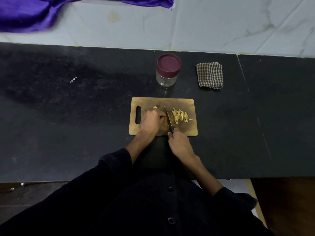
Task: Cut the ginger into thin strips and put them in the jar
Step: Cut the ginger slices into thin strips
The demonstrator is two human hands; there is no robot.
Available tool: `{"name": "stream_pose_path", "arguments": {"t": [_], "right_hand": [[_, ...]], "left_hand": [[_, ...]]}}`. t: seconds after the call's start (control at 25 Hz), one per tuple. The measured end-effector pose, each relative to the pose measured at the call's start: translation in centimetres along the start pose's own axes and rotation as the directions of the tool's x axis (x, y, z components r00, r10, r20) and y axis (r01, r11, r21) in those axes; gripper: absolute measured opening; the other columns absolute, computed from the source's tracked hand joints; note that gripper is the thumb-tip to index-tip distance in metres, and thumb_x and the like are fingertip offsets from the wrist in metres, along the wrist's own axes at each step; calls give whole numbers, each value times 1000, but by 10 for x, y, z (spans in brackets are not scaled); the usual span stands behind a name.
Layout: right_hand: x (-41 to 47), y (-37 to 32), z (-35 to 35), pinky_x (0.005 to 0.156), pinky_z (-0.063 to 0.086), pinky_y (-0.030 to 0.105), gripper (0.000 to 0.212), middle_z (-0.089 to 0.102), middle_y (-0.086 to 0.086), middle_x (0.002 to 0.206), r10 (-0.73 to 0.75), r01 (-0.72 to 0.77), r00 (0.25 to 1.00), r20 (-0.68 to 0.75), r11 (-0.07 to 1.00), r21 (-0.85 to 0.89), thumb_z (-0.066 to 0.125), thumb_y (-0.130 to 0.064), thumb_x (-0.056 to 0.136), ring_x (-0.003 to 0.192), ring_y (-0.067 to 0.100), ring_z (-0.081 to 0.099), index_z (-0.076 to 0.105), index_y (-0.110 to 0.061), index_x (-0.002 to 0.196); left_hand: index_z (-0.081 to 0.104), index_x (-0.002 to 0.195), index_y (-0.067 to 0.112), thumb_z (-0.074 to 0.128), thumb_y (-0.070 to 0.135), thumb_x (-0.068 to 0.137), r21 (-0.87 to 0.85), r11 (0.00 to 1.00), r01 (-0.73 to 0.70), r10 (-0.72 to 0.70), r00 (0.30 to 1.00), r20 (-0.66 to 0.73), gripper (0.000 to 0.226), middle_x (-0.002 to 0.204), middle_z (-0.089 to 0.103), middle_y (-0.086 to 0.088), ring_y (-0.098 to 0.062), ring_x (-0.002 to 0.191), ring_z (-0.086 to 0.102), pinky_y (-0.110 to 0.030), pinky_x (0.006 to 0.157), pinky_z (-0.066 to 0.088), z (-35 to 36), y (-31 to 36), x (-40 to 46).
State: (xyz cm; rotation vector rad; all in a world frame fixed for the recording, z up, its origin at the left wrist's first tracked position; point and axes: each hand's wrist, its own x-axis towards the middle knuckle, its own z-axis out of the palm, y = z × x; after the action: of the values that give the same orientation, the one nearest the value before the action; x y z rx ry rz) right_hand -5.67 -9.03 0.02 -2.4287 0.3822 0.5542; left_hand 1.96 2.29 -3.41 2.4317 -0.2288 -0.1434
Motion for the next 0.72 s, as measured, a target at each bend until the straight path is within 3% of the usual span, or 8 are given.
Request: {"name": "stream_pose_path", "arguments": {"t": [0.28,0.44,0.72], "right_hand": [[6,-7,2,78,48,43,24,61,18,113,30,-28,999,35,998,-61,41,-22,104,103,34,60,49,-4,119],[-3,5,5,86,50,47,24,60,17,113,39,-36,998,55,997,-62,40,-25,104,104,34,59,50,-6,117],[-4,3,3,82,46,42,24,60,17,114,34,-31,999,40,998,-62,40,-24,104,105,35,59,50,-5,116]], "left_hand": [[75,97,14,62,4,86,25,1000,15,-16,1000,18,19,99,72,-3,-18,90,66,-38,81,54,1,1,1],[75,98,15,63,8,88,36,999,36,-36,999,15,17,100,72,0,-16,90,66,-37,81,54,-2,3,0],[75,100,18,64,13,88,58,997,51,-51,999,-2,17,102,72,1,-16,91,66,-37,81,54,-2,4,-1]]}}
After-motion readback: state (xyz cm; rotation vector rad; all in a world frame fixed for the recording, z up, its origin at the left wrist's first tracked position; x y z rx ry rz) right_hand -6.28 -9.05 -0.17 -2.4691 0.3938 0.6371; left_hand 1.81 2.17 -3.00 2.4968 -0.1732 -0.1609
